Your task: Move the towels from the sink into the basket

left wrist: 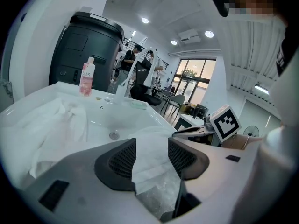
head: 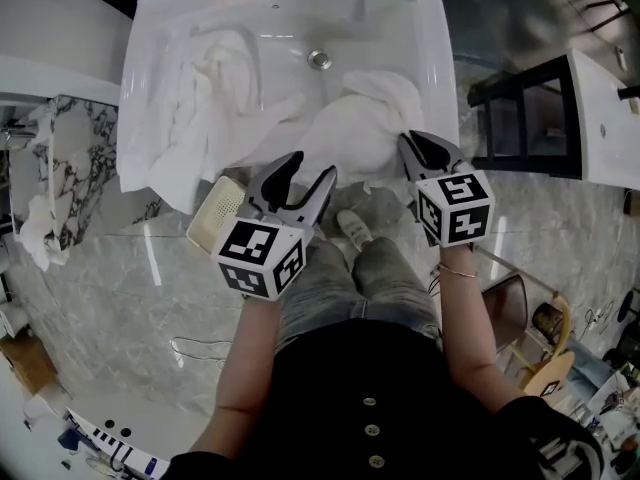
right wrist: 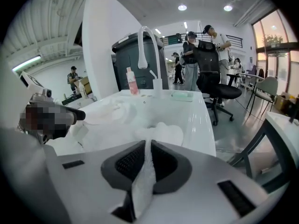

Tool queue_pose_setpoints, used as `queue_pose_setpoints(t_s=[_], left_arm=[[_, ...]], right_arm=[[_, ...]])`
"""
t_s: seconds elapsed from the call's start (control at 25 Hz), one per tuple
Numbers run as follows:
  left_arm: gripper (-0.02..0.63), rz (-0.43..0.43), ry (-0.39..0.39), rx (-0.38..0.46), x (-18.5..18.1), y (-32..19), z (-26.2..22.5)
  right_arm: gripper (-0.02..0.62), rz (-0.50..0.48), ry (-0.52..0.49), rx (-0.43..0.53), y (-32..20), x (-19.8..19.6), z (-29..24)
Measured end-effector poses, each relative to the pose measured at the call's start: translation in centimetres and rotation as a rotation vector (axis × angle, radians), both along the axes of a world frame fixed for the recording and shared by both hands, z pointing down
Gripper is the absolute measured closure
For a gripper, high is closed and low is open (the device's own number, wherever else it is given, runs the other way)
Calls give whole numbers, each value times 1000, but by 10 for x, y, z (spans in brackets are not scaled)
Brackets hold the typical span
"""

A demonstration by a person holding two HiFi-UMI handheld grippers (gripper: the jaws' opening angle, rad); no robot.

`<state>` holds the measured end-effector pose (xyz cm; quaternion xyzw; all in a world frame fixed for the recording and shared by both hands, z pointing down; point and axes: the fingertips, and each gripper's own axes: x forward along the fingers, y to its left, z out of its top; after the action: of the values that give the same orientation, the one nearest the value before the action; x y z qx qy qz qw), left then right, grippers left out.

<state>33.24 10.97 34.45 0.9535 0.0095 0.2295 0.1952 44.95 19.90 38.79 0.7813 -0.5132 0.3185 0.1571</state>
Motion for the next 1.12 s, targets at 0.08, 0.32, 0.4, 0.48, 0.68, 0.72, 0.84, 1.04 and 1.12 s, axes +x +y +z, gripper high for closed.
queue_pose_setpoints(t_s=[0.08,0.32,0.4,0.48,0.68,0.72,0.84,1.04,1.12], left_arm=[[396,-13,6,1,-4,0,-3],[396,-82,33,27,-16,-6,-19],[396,-103,43,36,-24,-9,-27],[400,-135,53,49,-32,-15,-34],[407,-240,84,89,-51,-29,-52],[408,-258,90,97,-54,-30,-55],[413,-299,106,120,-61,-30,-64],[420,-383,152,174,-74,-32,-89],[422,-415,170,192,-79,-32,-98]], right_arm=[[555,-20,-1,16,-3,-5,-6],[555,-103,0,90,-22,-18,-34],[557,-120,7,113,-26,-23,-48],[557,-143,20,142,-32,-27,-61],[557,-225,51,235,-53,-34,-101],[557,-241,54,254,-57,-36,-108],[557,-280,55,309,-64,-41,-127],[557,-374,65,377,-76,-55,-157],[557,-414,73,400,-79,-63,-168]])
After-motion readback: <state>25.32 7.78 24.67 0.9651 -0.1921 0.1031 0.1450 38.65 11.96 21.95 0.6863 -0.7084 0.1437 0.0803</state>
